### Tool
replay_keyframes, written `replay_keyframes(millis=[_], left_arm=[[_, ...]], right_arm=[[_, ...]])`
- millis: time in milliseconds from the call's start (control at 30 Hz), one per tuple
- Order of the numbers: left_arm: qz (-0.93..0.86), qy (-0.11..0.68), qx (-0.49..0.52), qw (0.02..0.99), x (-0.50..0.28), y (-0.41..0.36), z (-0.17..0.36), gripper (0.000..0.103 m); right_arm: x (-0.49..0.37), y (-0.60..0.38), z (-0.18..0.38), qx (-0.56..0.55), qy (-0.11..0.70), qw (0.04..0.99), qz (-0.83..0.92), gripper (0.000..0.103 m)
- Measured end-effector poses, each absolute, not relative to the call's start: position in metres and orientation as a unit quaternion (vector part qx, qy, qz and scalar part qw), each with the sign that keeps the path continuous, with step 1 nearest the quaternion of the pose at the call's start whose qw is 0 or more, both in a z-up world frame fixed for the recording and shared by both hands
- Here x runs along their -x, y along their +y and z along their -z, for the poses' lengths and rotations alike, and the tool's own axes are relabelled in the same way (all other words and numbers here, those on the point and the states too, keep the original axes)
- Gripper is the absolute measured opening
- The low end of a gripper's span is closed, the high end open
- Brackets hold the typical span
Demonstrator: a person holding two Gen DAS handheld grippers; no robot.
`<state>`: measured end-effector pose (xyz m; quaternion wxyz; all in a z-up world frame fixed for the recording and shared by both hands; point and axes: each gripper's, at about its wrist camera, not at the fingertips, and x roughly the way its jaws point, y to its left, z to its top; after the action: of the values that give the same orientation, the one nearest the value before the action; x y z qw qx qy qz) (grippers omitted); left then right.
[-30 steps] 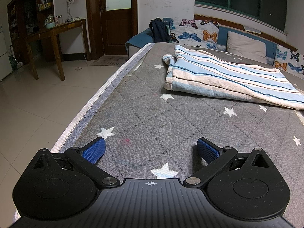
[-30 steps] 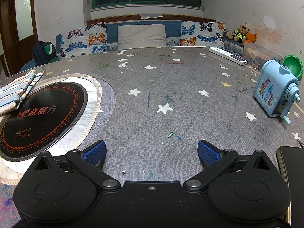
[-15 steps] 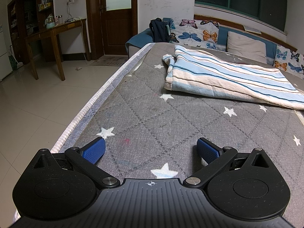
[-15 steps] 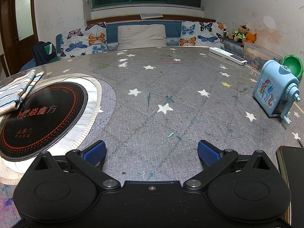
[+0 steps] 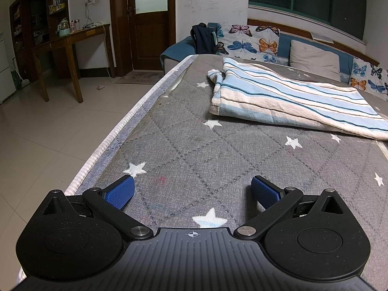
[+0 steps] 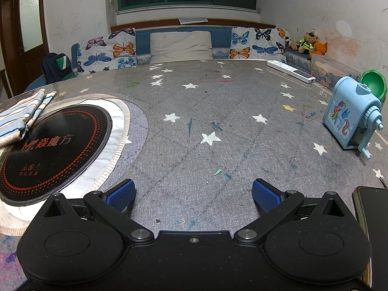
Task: Fold clothes
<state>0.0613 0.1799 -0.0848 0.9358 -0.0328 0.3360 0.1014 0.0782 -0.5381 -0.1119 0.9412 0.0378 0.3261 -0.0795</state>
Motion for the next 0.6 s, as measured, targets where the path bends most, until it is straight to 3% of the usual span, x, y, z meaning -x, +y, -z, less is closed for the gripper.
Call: replay_keyframes(millis=[600], left_arm=[[-0.101, 0.336, 0.033, 0.936, -0.0614, 0.1794, 0.0846, 0.103]], right_arm=[[-0.0782, -0.5381, 0.1119, -0.038, 0.326, 0.941, 0.079, 0.103]])
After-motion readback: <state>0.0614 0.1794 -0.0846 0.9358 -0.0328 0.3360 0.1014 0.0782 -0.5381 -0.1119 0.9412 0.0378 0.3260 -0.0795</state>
